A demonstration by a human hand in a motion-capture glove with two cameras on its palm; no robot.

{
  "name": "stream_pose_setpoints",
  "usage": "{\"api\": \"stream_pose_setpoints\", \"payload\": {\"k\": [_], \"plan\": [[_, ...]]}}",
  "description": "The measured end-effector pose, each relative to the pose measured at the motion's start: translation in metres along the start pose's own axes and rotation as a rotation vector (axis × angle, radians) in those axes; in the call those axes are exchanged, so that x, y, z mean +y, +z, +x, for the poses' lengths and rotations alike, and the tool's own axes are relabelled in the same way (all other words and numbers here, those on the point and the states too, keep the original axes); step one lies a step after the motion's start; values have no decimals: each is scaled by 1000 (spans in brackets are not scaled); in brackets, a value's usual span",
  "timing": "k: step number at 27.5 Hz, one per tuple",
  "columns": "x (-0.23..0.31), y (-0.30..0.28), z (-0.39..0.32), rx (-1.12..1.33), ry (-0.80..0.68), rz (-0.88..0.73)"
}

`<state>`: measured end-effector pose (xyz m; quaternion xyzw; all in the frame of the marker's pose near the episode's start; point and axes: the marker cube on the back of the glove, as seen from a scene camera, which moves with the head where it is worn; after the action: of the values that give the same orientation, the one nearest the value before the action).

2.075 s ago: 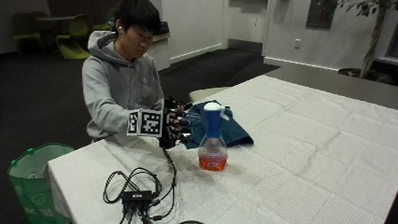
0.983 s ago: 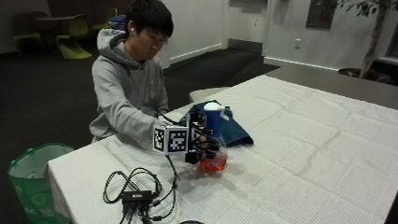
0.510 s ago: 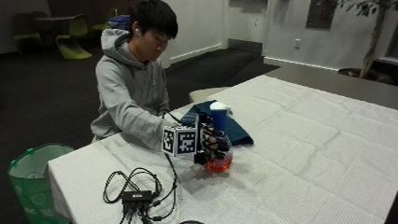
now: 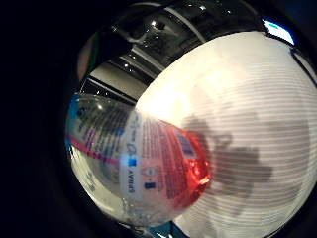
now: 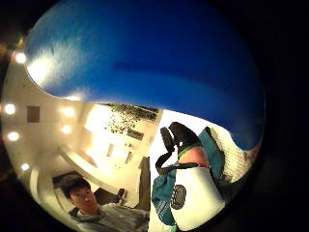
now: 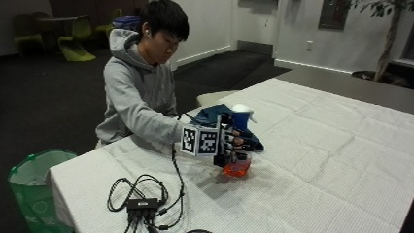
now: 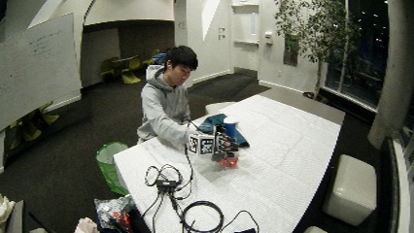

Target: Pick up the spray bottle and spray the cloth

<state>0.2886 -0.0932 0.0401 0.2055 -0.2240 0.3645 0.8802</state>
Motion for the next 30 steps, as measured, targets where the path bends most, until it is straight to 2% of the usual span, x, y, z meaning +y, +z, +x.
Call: {"api": "stream_pose_setpoints", "payload": {"k": [10,18,30], "plan": [[-25,17,-17,18,56,-14],[-42,41,-32,85,86,-269],[-39,73,-57,377,-49,-360]]}}
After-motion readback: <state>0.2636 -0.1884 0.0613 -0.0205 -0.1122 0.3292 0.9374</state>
